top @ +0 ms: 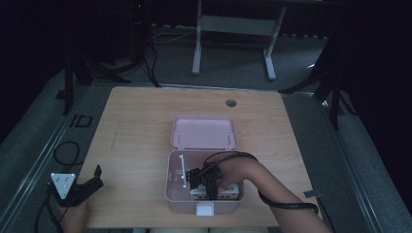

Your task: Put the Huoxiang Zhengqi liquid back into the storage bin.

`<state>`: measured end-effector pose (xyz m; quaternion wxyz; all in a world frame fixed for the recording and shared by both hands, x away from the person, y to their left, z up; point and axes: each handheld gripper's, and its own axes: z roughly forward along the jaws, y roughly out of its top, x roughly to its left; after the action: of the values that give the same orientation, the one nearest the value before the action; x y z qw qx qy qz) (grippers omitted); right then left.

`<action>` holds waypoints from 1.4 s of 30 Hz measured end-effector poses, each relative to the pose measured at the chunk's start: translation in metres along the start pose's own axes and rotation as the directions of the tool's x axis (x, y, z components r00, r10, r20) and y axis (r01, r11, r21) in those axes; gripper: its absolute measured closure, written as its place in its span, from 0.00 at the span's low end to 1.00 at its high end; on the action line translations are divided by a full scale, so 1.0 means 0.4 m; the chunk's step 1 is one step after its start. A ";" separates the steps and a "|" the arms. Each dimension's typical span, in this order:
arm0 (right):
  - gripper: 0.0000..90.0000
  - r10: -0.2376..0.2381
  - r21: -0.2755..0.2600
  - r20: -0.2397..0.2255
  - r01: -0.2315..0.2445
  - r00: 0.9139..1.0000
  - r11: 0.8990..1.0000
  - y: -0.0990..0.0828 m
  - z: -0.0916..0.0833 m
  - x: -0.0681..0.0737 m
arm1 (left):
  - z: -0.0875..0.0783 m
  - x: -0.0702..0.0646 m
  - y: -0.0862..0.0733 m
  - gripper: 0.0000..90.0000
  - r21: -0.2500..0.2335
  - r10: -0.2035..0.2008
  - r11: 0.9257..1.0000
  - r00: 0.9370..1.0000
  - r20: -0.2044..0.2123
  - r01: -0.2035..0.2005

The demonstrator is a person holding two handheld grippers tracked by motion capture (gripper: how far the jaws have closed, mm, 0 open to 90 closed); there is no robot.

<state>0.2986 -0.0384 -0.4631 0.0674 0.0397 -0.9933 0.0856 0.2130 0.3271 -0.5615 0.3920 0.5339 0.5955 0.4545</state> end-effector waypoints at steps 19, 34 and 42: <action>0.61 0.024 -0.067 0.045 -0.021 0.999 0.998 -0.055 -0.114 0.005 | 0.001 -0.001 0.000 0.02 0.000 0.001 1.000 1.000 -0.002 -0.001; 0.61 0.089 -0.198 0.096 -0.069 0.991 0.978 -0.213 -0.225 0.008 | 0.001 -0.002 0.000 0.02 0.001 0.003 1.000 1.000 -0.007 -0.003; 0.60 0.141 -0.256 0.139 -0.102 0.980 0.961 -0.307 -0.235 -0.003 | 0.000 -0.002 0.000 0.02 0.001 0.001 1.000 1.000 -0.009 -0.001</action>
<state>0.3228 -0.1426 -0.3515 -0.0117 -0.0239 -0.9989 -0.0381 0.2133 0.3262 -0.5616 0.3887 0.5323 0.5973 0.4569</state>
